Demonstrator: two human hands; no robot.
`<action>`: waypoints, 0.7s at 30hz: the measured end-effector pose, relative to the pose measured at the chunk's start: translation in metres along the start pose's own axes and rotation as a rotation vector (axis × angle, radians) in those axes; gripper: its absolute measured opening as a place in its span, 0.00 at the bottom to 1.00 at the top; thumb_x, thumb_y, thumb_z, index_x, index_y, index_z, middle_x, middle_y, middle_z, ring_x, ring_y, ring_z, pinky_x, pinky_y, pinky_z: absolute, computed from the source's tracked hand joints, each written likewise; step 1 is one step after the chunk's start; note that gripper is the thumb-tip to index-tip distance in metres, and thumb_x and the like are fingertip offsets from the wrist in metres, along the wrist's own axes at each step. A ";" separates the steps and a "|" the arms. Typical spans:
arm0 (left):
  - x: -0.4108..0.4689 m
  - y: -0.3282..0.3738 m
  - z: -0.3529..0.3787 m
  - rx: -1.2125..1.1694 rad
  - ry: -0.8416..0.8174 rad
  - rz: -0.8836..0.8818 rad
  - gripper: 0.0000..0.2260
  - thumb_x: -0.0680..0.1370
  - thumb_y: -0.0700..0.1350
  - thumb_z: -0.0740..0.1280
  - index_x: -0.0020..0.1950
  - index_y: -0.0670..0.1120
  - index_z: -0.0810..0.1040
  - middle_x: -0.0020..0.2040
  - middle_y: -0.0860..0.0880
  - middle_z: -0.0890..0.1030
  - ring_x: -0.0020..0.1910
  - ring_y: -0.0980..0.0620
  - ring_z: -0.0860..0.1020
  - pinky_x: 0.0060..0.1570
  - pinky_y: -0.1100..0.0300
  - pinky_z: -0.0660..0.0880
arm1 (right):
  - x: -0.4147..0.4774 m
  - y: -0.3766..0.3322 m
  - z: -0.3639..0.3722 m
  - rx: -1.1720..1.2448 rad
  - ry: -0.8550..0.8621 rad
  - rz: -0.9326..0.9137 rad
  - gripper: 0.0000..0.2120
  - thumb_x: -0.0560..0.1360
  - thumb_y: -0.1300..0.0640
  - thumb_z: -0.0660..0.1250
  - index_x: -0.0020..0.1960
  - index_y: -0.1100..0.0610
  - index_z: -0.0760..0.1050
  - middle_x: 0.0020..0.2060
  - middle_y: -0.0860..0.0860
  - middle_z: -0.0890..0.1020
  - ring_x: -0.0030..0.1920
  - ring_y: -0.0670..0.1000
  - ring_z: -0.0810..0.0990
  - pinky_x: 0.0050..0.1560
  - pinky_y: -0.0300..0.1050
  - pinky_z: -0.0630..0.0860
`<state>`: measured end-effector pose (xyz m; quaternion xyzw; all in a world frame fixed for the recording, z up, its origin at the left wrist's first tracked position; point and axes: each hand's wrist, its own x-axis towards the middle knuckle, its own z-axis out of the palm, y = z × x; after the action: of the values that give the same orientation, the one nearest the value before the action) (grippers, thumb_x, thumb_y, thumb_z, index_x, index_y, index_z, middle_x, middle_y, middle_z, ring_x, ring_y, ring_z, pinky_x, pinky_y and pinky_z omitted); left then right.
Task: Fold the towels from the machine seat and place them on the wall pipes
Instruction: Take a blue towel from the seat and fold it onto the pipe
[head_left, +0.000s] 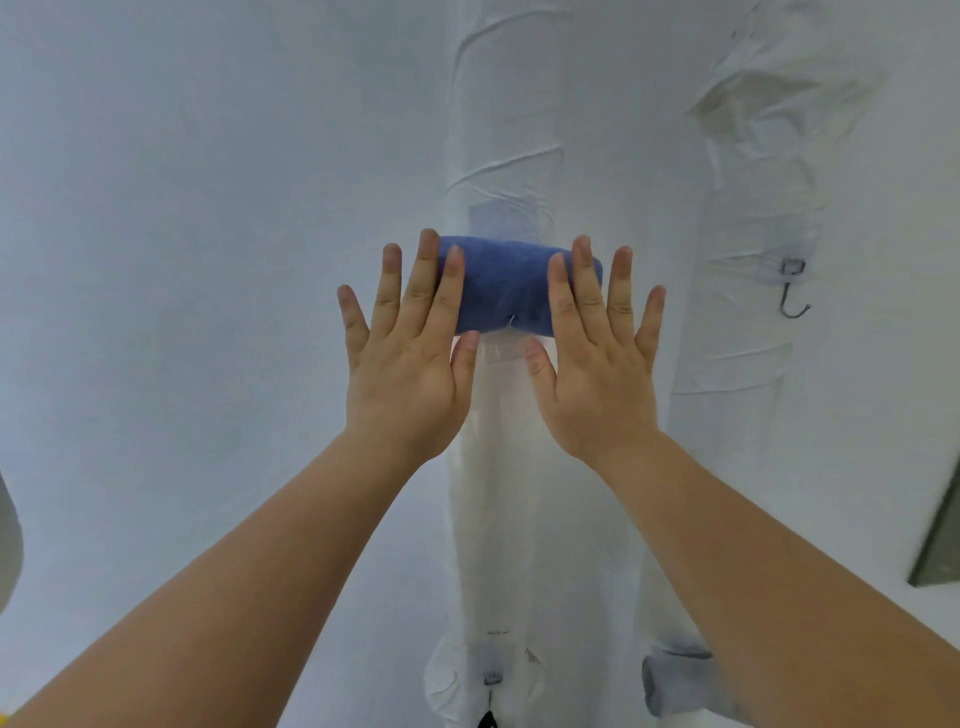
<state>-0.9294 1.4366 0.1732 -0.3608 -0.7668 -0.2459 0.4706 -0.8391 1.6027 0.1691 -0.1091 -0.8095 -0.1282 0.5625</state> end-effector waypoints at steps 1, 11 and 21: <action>-0.002 -0.007 0.000 -0.024 0.004 0.018 0.28 0.84 0.55 0.49 0.83 0.51 0.45 0.84 0.50 0.48 0.83 0.45 0.46 0.77 0.35 0.42 | -0.002 -0.007 -0.001 -0.030 -0.005 0.025 0.32 0.84 0.42 0.53 0.82 0.56 0.49 0.82 0.54 0.52 0.82 0.60 0.47 0.78 0.68 0.44; -0.066 -0.074 -0.022 -0.406 -0.164 0.195 0.29 0.81 0.57 0.57 0.80 0.48 0.60 0.82 0.41 0.57 0.80 0.37 0.55 0.76 0.33 0.52 | -0.072 -0.124 -0.057 -0.305 -0.292 0.418 0.33 0.83 0.38 0.46 0.83 0.51 0.44 0.83 0.52 0.44 0.82 0.58 0.40 0.78 0.66 0.42; -0.175 -0.050 -0.057 -0.709 -0.469 0.397 0.26 0.76 0.57 0.66 0.69 0.45 0.75 0.72 0.40 0.71 0.70 0.36 0.70 0.66 0.39 0.67 | -0.194 -0.202 -0.149 -0.440 -0.576 0.642 0.30 0.80 0.36 0.56 0.79 0.45 0.61 0.81 0.56 0.54 0.79 0.61 0.57 0.75 0.65 0.58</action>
<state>-0.8859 1.3084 0.0391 -0.6847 -0.6375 -0.3096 0.1700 -0.7061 1.3566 0.0194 -0.5010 -0.8114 -0.0807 0.2901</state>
